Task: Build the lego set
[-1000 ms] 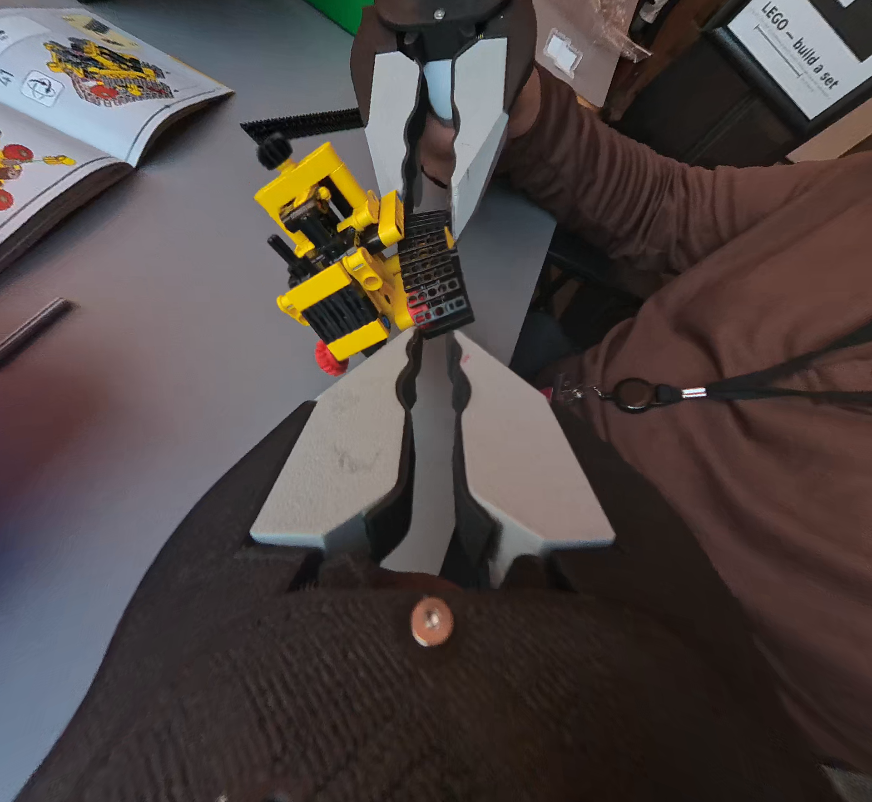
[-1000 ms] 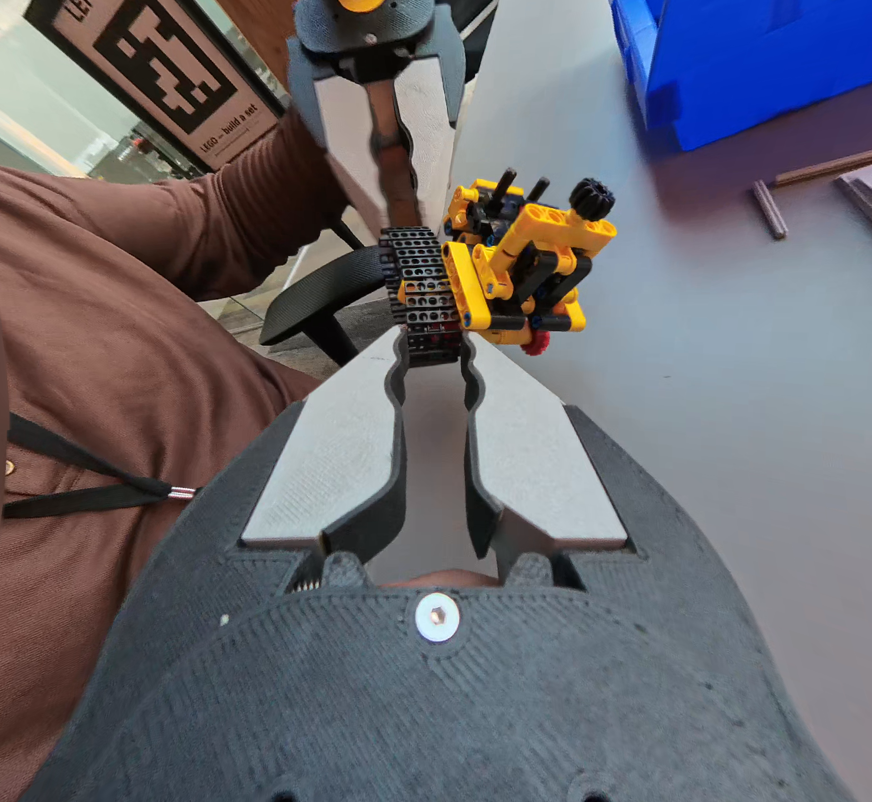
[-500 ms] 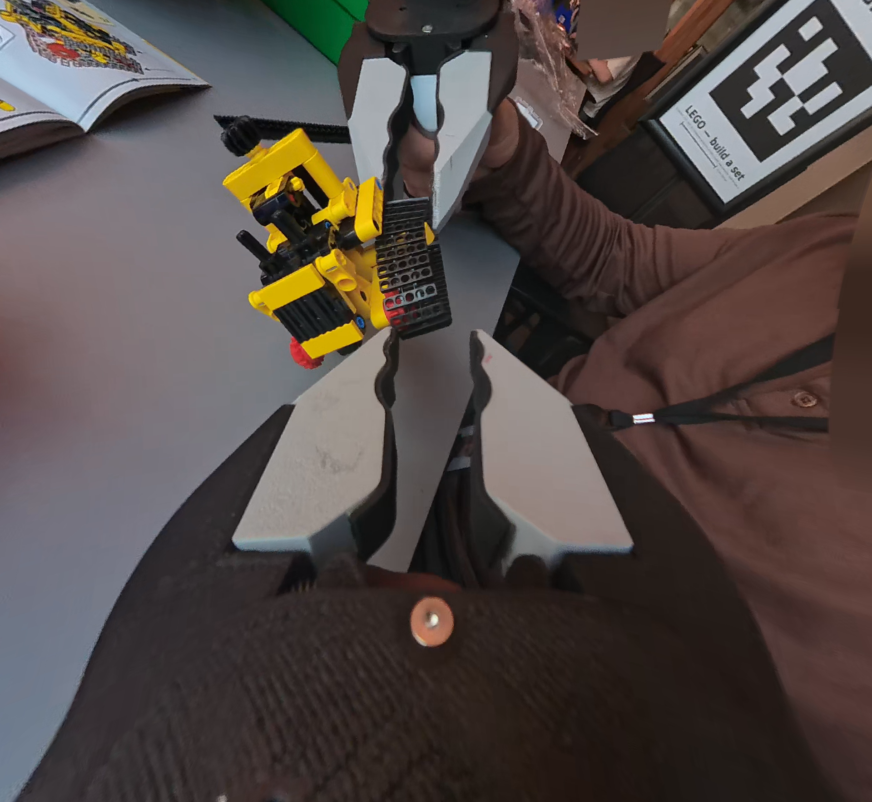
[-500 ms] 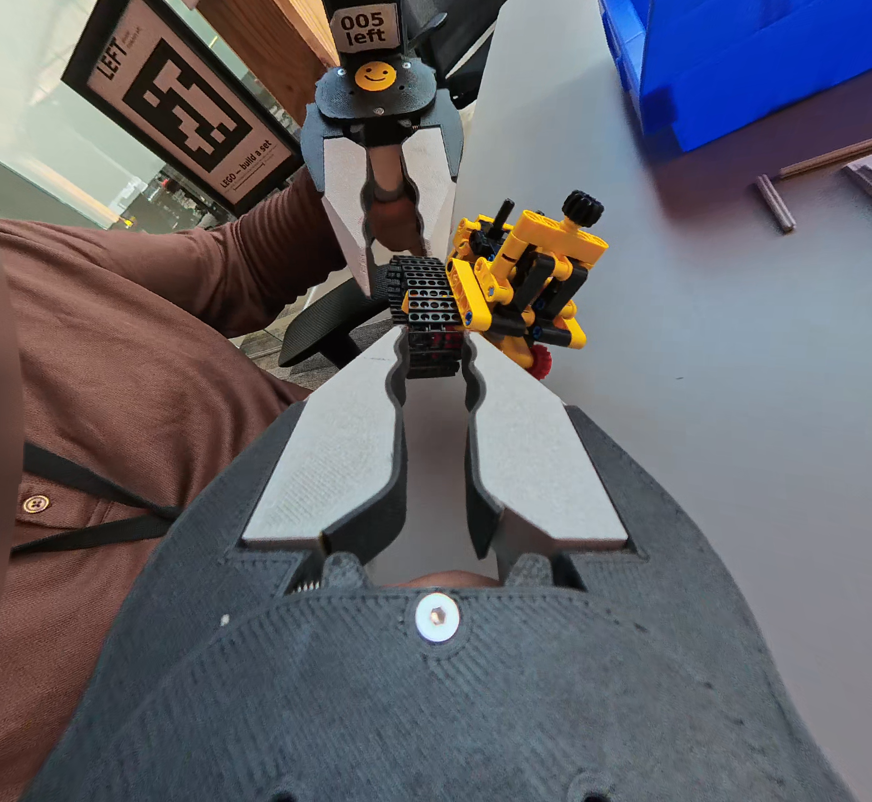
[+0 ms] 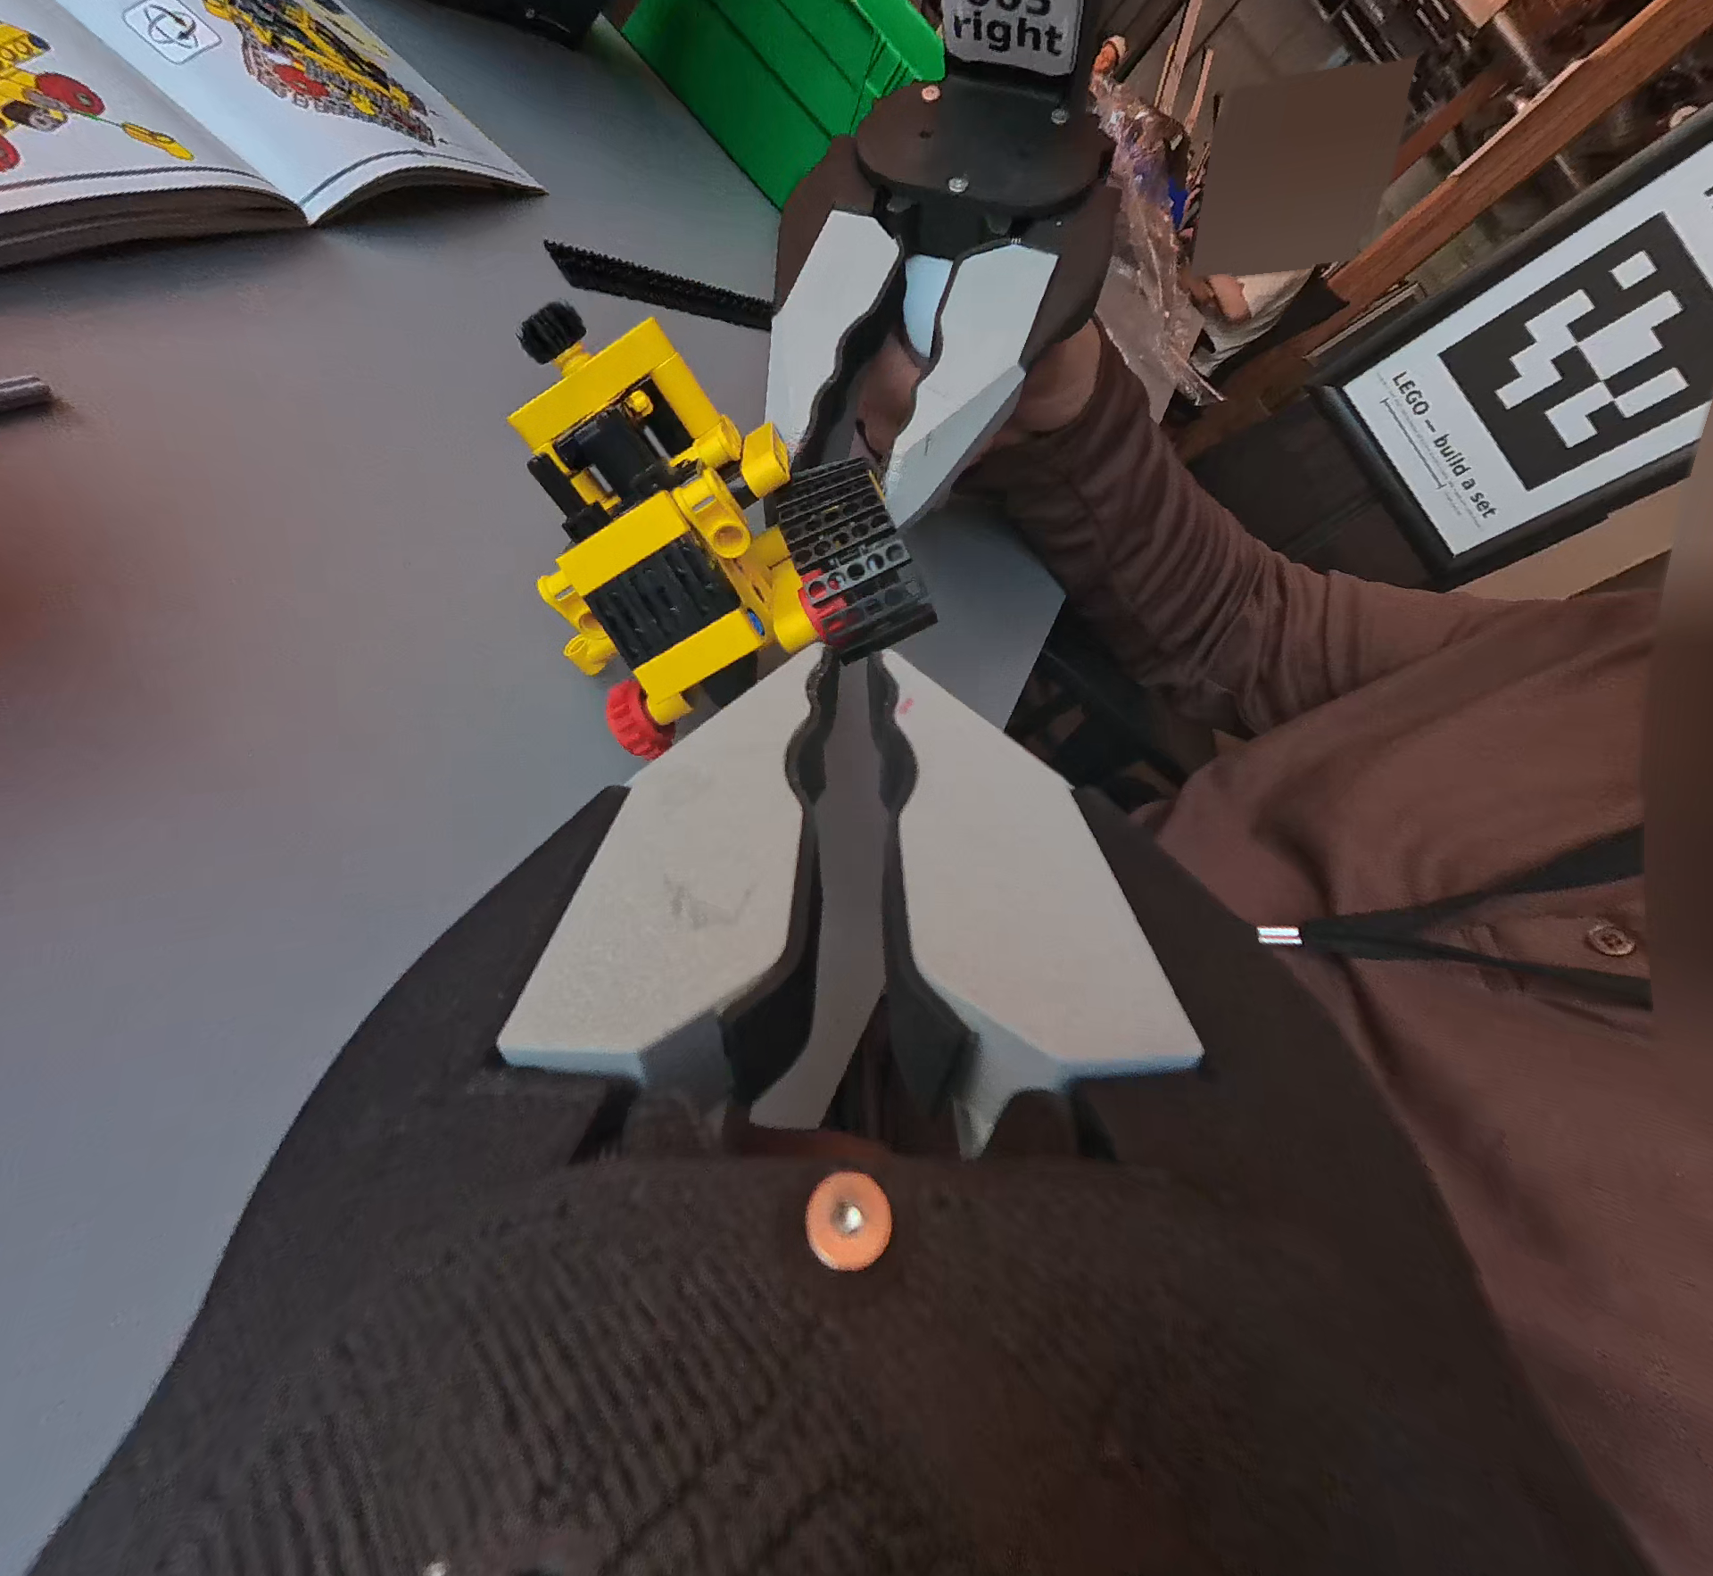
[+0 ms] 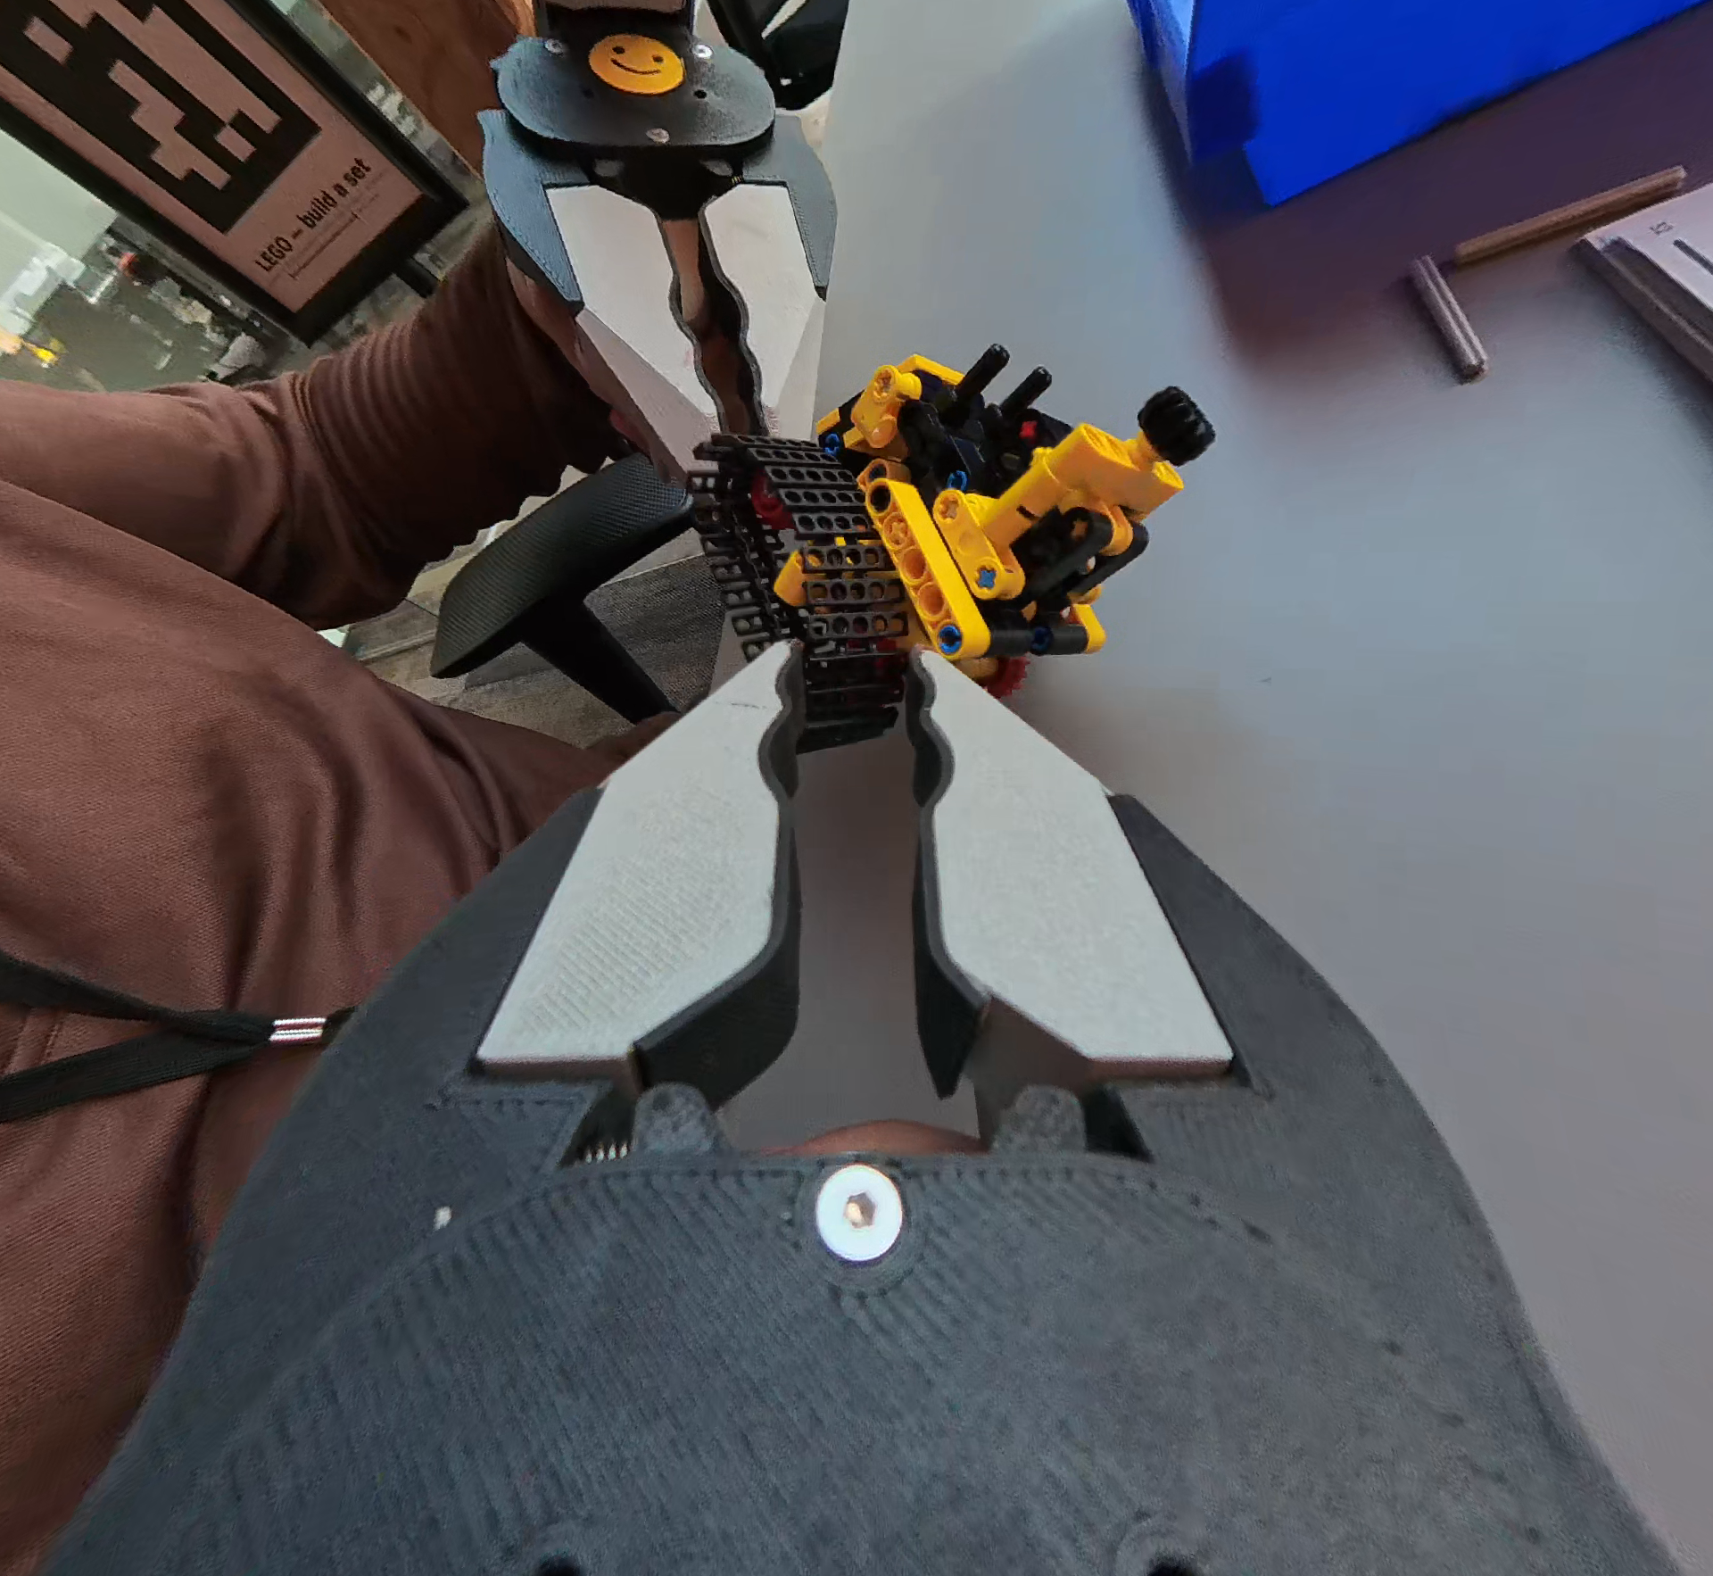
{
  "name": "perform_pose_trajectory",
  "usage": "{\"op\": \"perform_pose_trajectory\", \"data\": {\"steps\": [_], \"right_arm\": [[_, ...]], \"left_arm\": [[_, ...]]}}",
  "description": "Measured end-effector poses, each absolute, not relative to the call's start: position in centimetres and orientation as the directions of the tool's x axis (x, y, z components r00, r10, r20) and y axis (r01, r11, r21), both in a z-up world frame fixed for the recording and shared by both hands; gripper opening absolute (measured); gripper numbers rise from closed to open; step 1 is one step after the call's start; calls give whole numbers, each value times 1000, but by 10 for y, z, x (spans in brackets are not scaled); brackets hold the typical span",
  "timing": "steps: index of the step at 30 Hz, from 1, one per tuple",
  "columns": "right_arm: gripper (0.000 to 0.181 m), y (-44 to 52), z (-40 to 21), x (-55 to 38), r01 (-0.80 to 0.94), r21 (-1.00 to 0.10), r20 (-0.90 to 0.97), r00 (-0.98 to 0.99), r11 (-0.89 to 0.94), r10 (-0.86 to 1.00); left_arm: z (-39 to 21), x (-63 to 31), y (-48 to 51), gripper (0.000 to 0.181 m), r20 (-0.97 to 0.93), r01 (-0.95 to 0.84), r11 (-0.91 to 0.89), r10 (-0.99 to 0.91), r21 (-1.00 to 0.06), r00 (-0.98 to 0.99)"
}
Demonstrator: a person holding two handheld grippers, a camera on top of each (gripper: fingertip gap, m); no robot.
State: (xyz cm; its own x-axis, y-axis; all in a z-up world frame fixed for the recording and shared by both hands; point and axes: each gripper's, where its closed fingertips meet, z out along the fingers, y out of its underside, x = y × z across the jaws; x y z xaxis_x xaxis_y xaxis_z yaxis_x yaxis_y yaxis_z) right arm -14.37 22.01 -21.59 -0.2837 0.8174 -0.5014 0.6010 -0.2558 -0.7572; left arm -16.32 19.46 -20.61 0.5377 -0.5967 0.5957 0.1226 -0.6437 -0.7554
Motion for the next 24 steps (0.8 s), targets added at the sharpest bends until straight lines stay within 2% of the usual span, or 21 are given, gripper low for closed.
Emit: {"op": "perform_pose_trajectory", "data": {"steps": [1,3,5,8,13,15,17,20,24], "right_arm": [[18,220,-217,-144,606,-753,-503,-282,-255,817],[18,220,-218,-144,606,-753,-502,-280,-254,819],[18,219,-217,-143,607,-751,-508,-283,-258,813],[18,221,-219,-144,608,-757,-481,-268,-241,835],[18,224,-221,-145,607,-765,-442,-252,-215,861],[18,223,-222,-144,611,-770,-411,-259,-182,874],[18,222,-223,-143,614,-771,-403,-264,-169,876],[18,221,-222,-143,612,-772,-405,-267,-171,875],[18,221,-219,-143,604,-771,-435,-270,-201,859]], "left_arm": [[-208,-163,194,5,602,114,-656,-592,-746,537],[-205,-159,189,21,624,109,-670,-603,-734,497],[-203,-159,188,24,616,111,-659,-611,-744,498],[-201,-157,187,38,624,109,-672,-599,-732,502],[-206,-160,195,28,595,123,-667,-548,-735,587],[-210,-163,199,13,562,119,-648,-537,-752,629],[-209,-165,200,6,554,137,-628,-536,-766,637],[-211,-165,200,4,583,161,-641,-525,-750,620],[-221,-171,199,17,550,121,-646,-520,-754,653]]}}
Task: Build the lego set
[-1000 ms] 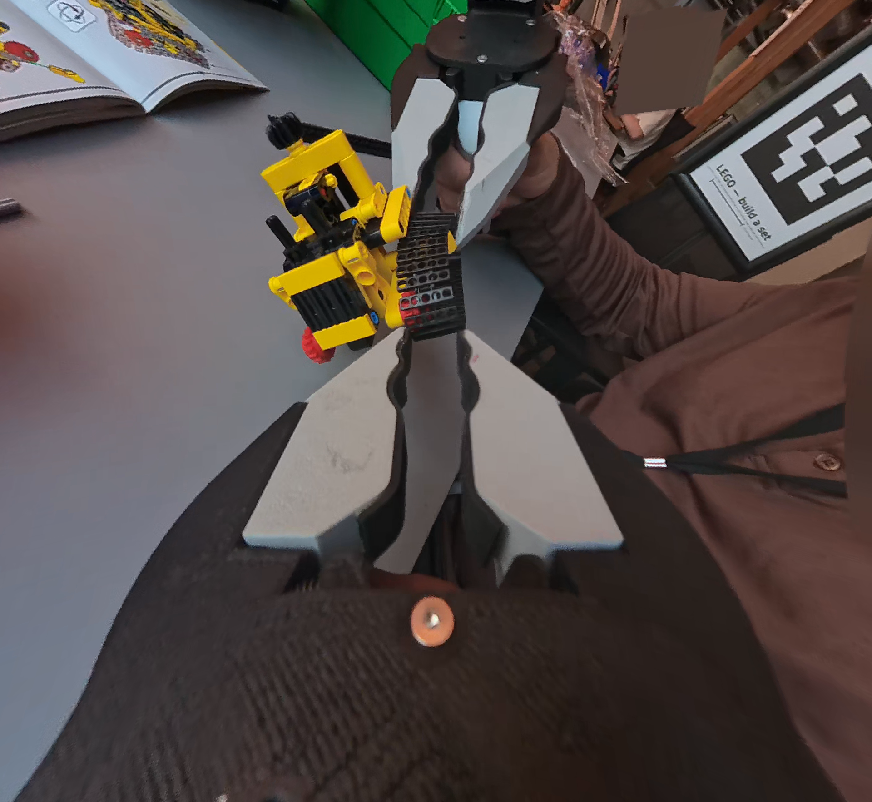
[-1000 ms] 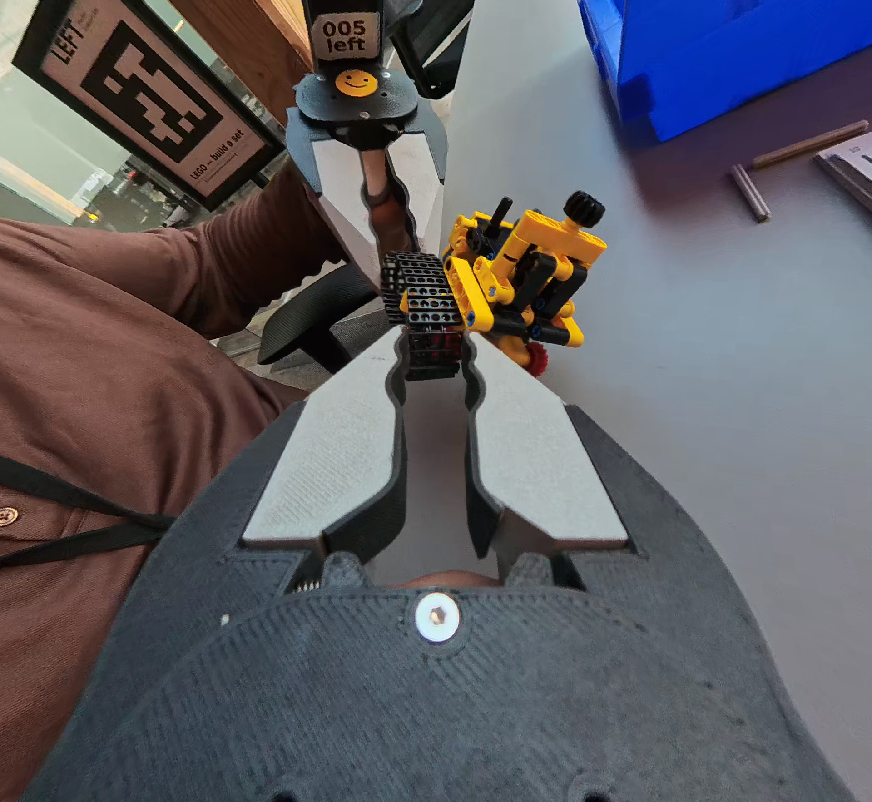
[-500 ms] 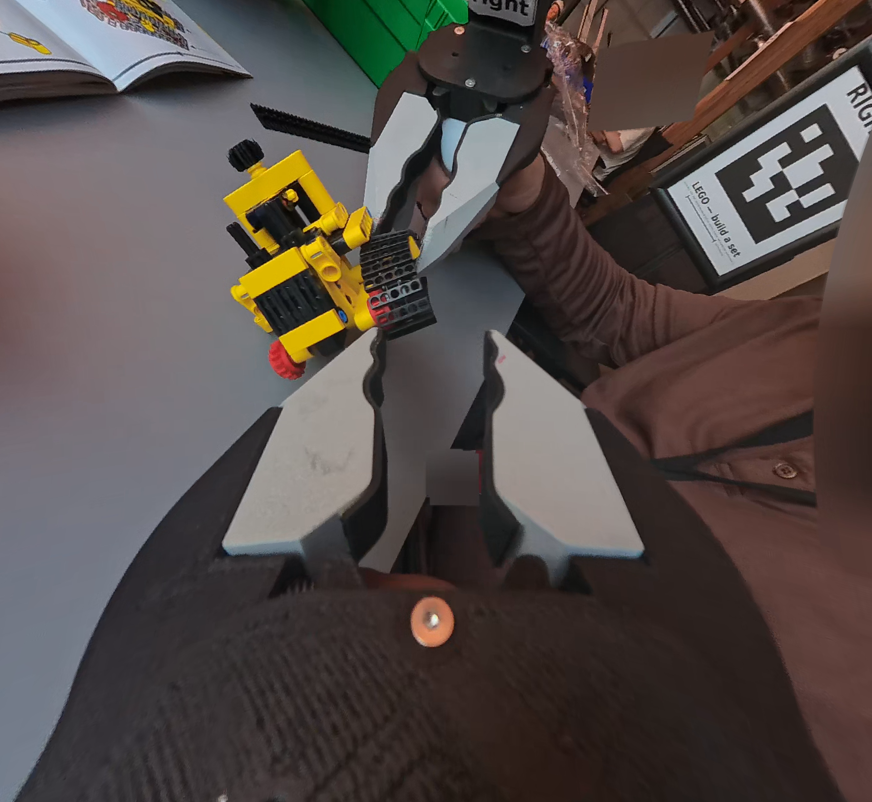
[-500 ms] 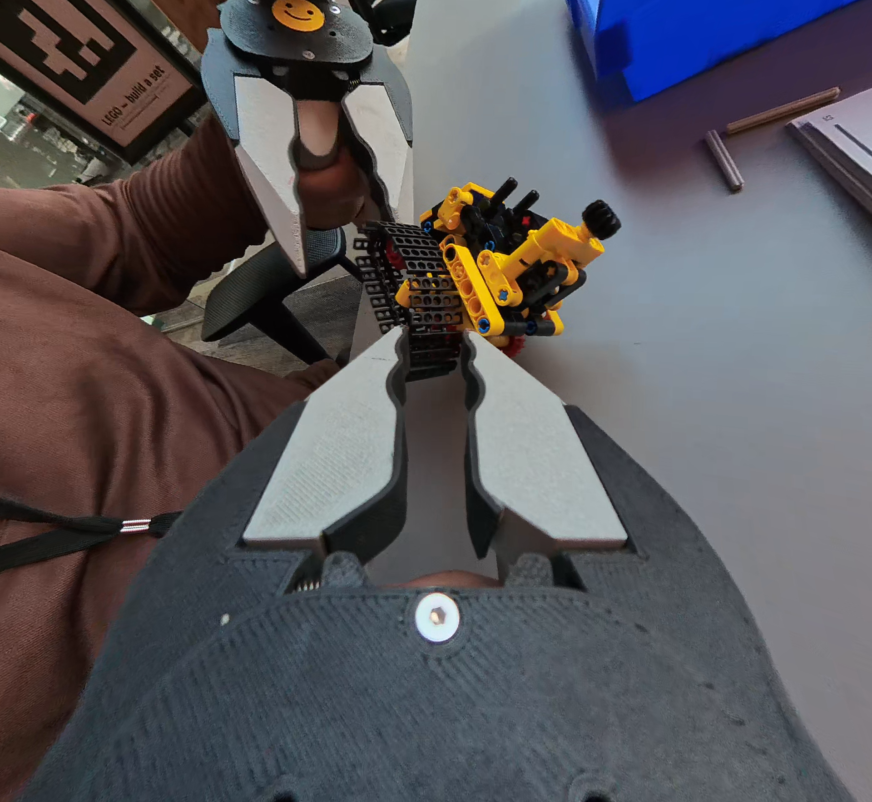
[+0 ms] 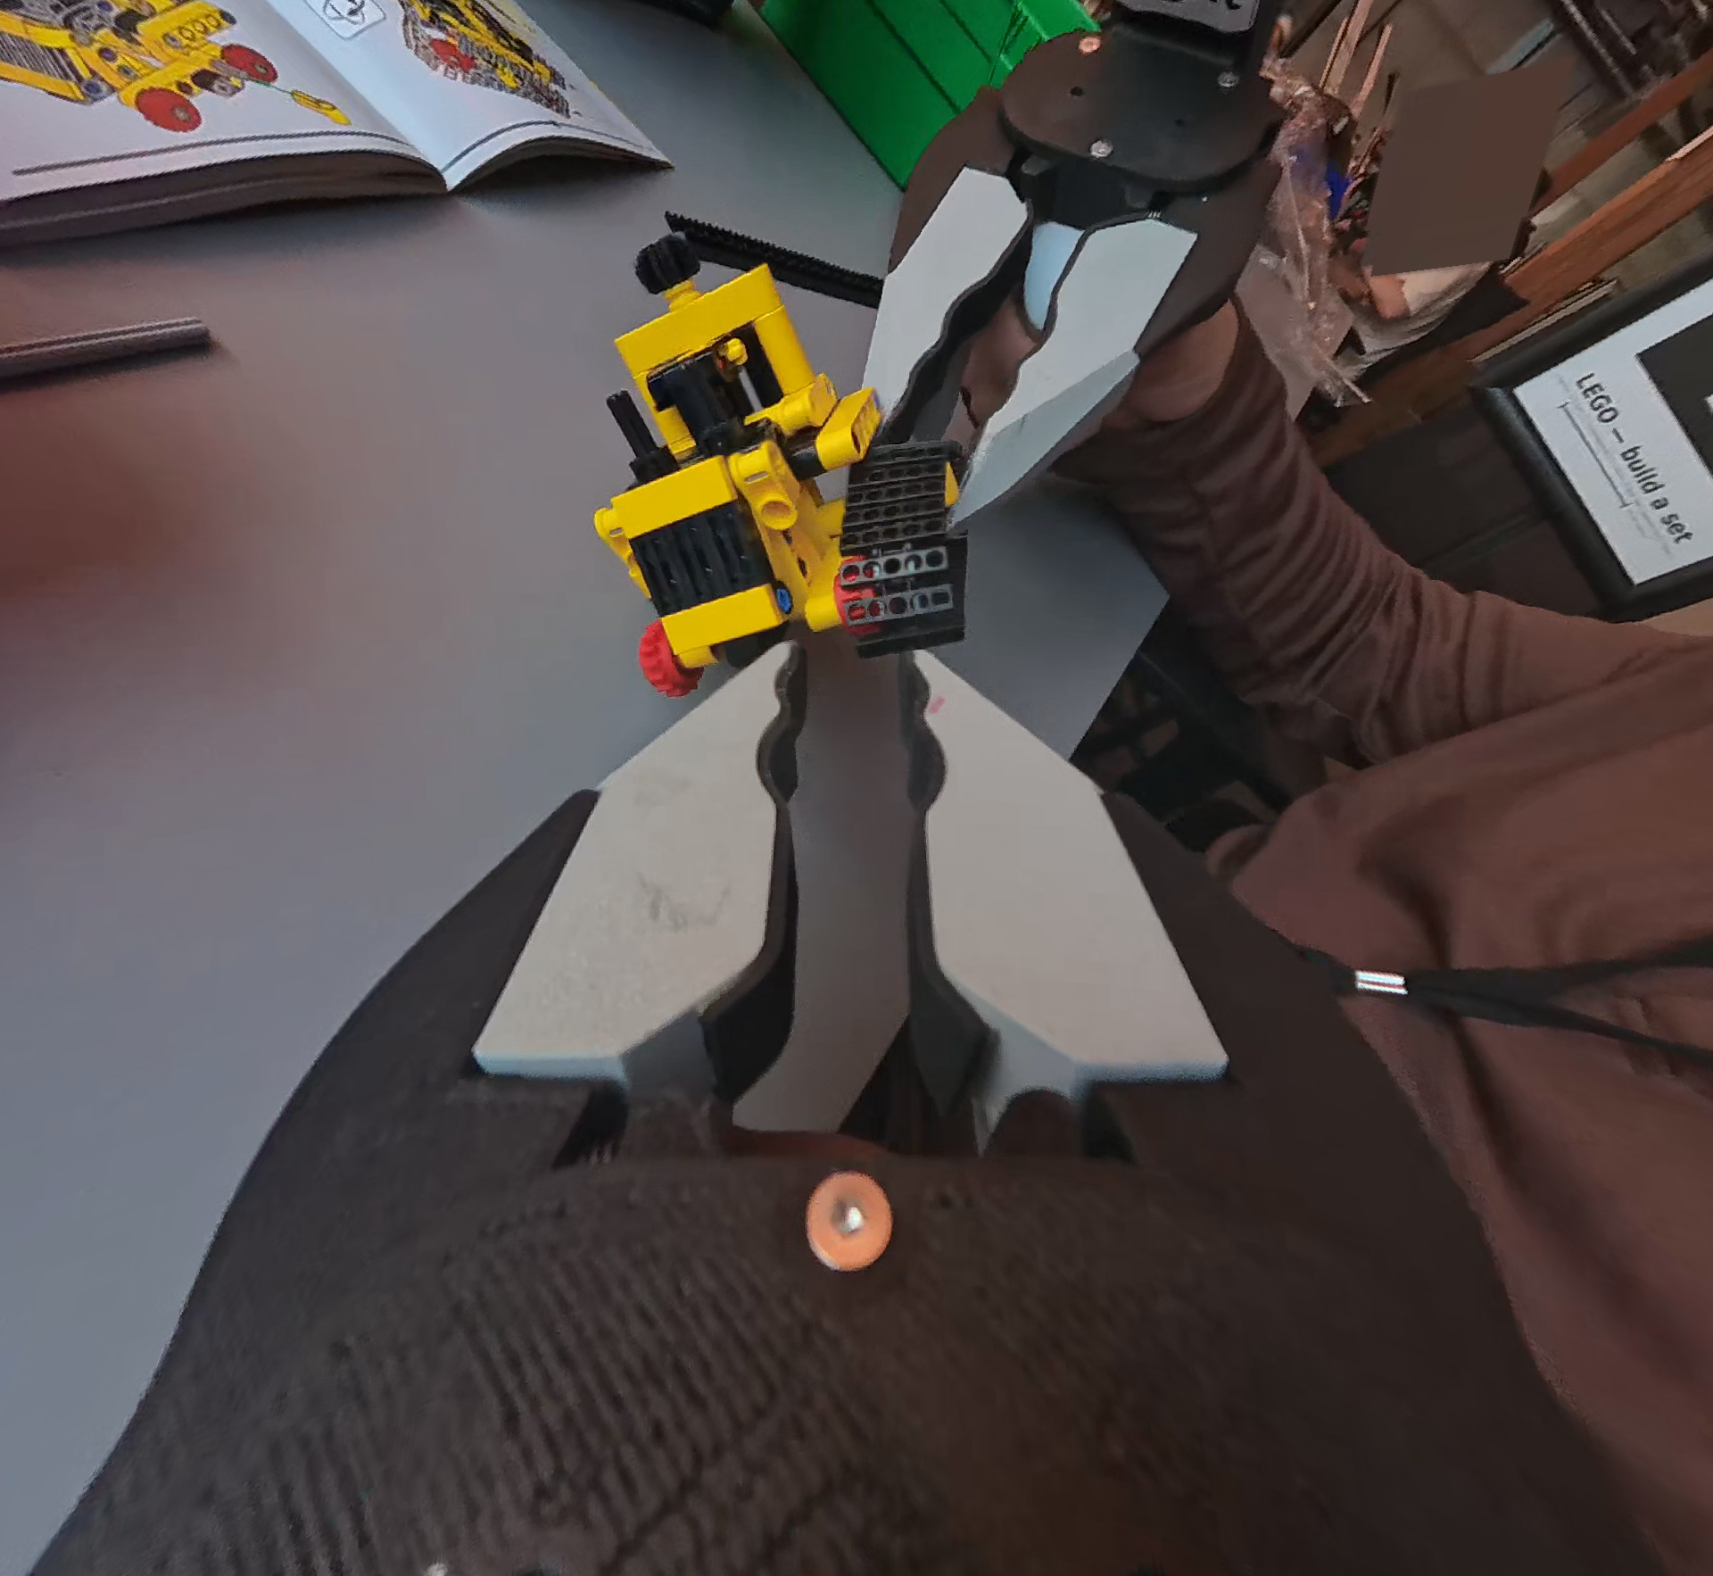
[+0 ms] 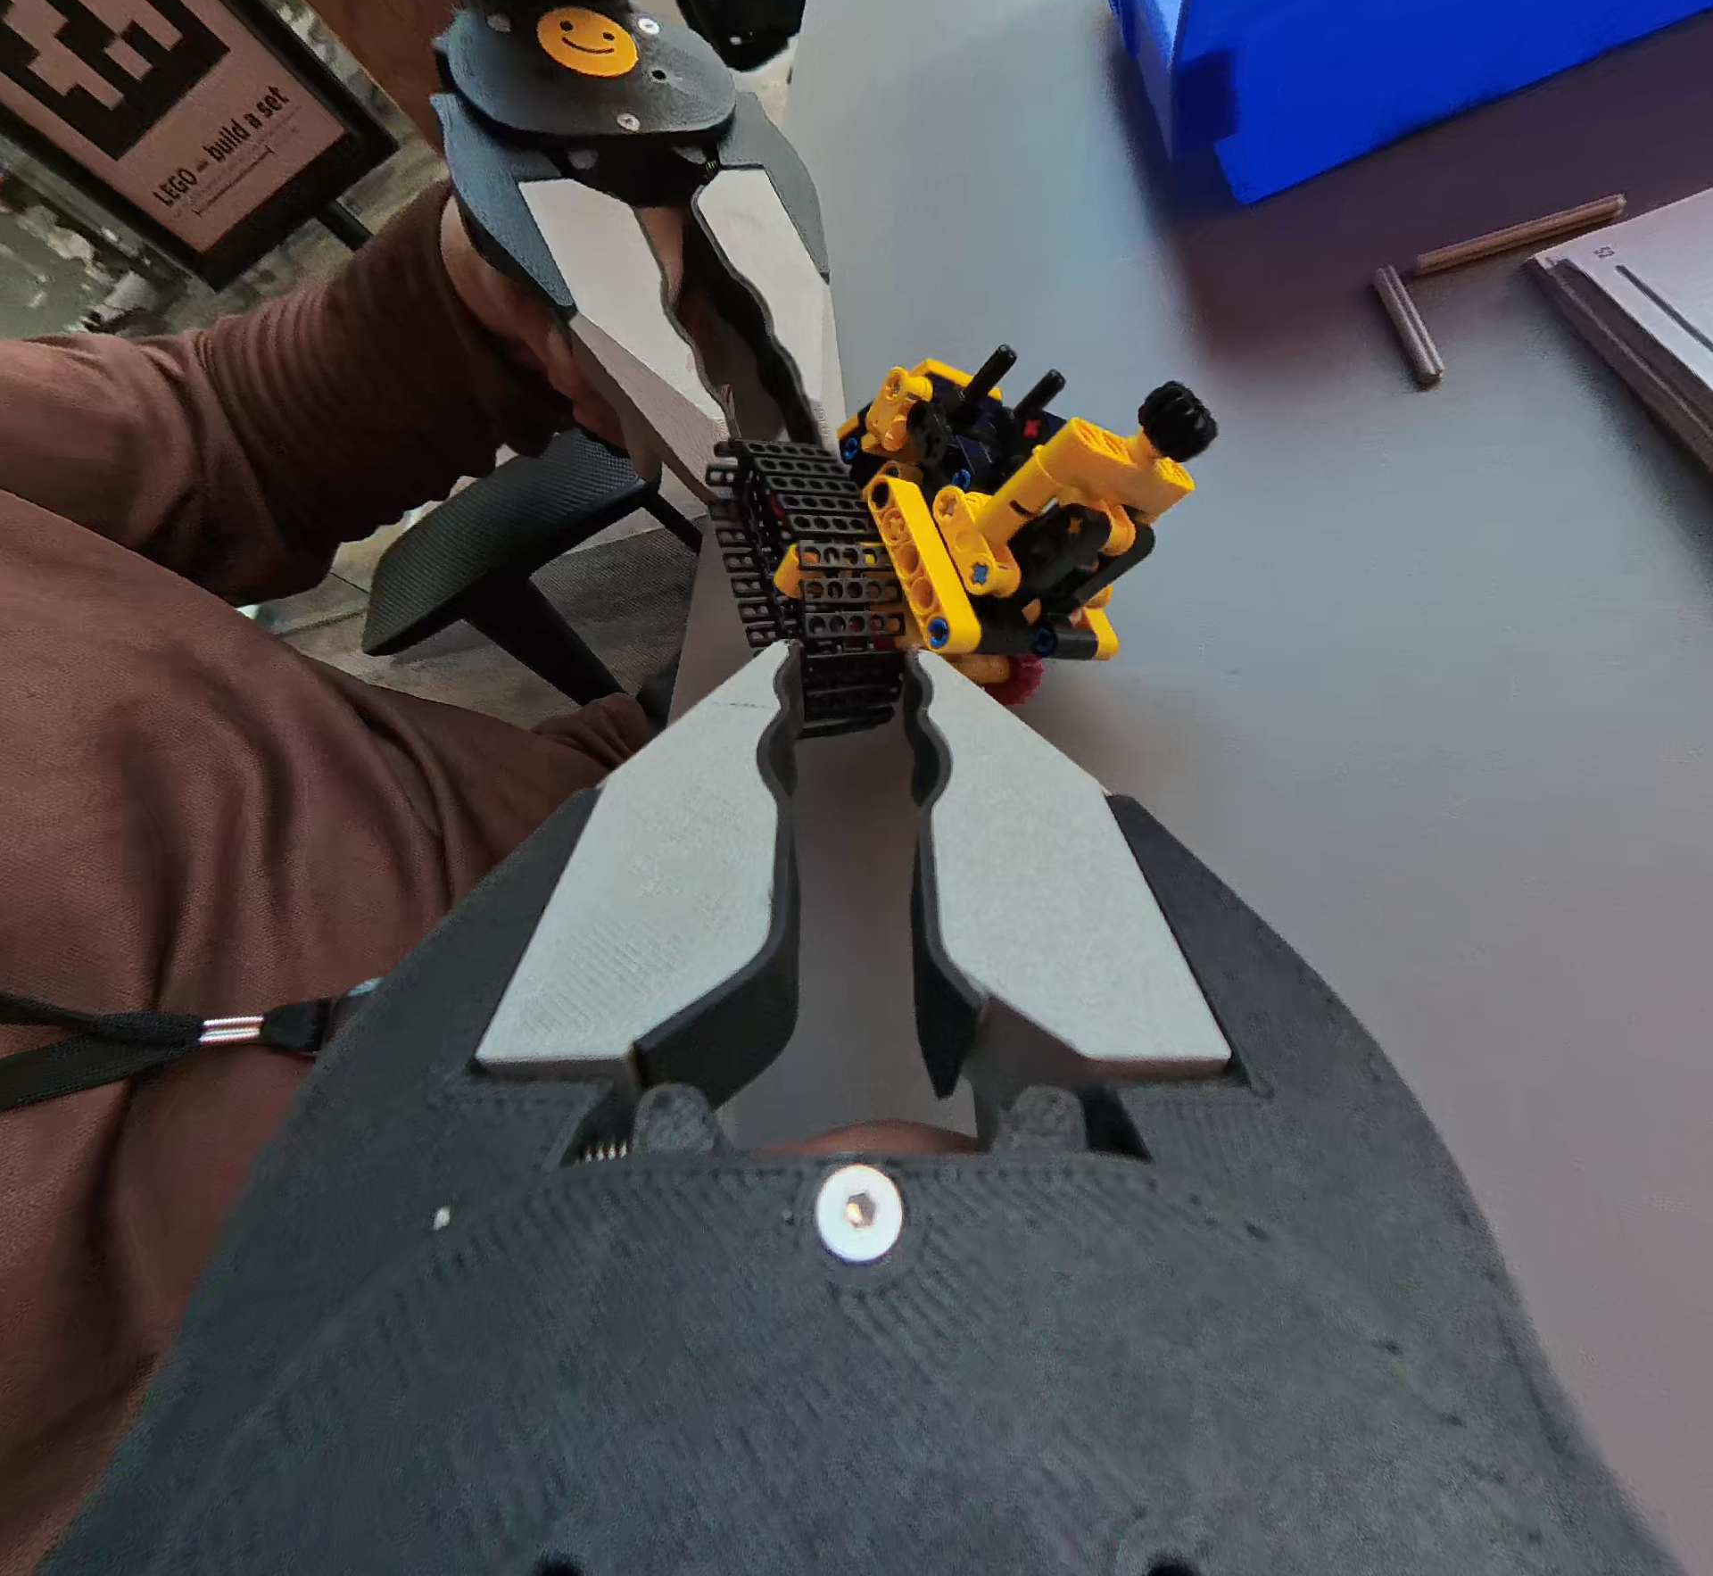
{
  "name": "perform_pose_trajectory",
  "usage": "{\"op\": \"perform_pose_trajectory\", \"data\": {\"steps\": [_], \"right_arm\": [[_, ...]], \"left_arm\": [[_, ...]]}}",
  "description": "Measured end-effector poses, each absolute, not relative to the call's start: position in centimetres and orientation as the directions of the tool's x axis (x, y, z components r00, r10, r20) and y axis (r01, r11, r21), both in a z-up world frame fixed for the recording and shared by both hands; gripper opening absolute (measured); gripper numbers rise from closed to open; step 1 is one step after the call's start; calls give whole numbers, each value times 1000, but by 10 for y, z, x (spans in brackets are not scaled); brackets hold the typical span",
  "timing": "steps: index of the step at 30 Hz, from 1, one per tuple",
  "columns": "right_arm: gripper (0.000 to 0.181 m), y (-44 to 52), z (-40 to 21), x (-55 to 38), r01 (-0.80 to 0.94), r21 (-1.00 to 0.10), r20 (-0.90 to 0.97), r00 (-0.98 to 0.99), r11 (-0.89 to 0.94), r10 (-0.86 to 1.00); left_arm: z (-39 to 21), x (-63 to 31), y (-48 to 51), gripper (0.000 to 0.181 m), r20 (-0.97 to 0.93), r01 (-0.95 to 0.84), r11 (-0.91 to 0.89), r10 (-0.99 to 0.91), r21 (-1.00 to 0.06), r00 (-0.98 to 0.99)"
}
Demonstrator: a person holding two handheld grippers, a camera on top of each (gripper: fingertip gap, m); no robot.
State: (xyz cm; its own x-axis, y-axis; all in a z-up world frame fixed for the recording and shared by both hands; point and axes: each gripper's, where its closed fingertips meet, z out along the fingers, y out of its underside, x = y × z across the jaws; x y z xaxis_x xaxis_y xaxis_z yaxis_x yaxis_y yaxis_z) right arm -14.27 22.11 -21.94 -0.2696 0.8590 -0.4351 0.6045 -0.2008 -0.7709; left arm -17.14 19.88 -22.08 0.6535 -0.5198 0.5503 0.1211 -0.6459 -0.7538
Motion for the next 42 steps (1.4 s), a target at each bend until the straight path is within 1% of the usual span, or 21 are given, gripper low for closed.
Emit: {"op": "perform_pose_trajectory", "data": {"steps": [2,6,8,11,14,15,17,20,23,25,31,35,38,42], "right_arm": [[18,219,-217,-143,601,-765,-468,-276,-229,839],[18,219,-219,-145,602,-771,-441,-272,-206,856],[17,219,-219,-145,601,-771,-445,-270,-211,854],[17,218,-219,-146,598,-772,-449,-272,-216,851],[18,223,-231,-145,624,-766,-378,-249,-151,892],[18,223,-233,-145,626,-769,-353,-250,-128,901],[18,221,-234,-145,626,-771,-340,-257,-112,905],[18,225,-242,-146,647,-759,-300,-239,-80,923],[22,230,-252,-140,674,-738,-235,-232,-18,944],[24,232,-254,-137,677,-736,-227,-240,-5,944],[25,239,-257,-132,684,-730,-219,-236,1,947],[25,241,-258,-128,682,-730,-175,-252,46,952],[26,242,-261,-122,683,-725,-135,-272,92,953],[27,242,-263,-117,684,-718,-114,-295,127,949]], "left_arm": [[-217,-171,198,28,573,144,-651,-515,-745,637],[-217,-164,195,49,591,142,-668,-515,-731,621],[-219,-164,194,47,580,141,-658,-517,-739,630],[-228,-168,198,35,578,157,-657,-493,-737,651],[-238,-170,199,32,559,136,-663,-482,-736,675],[-239,-169,198,32,547,122,-659,-490,-742,679],[-242,-167,196,40,526,88,-663,-498,-743,690],[-249,-168,196,42,461,19,-659,-504,-752,730],[-252,-168,194,47,414,-29,-652,-515,-758,750],[-253,-170,195,46,384,-49,-639,-520,-767,763],[-252,-174,197,38,373,-22,-614,-508,-789,777],[-250,-174,197,37,341,-20,-580,-505,-814,793],[-252,-172,196,39,324,-51,-585,-518,-809,792],[-254,-173,197,36,312,-70,-590,-519,-804,795]]}}
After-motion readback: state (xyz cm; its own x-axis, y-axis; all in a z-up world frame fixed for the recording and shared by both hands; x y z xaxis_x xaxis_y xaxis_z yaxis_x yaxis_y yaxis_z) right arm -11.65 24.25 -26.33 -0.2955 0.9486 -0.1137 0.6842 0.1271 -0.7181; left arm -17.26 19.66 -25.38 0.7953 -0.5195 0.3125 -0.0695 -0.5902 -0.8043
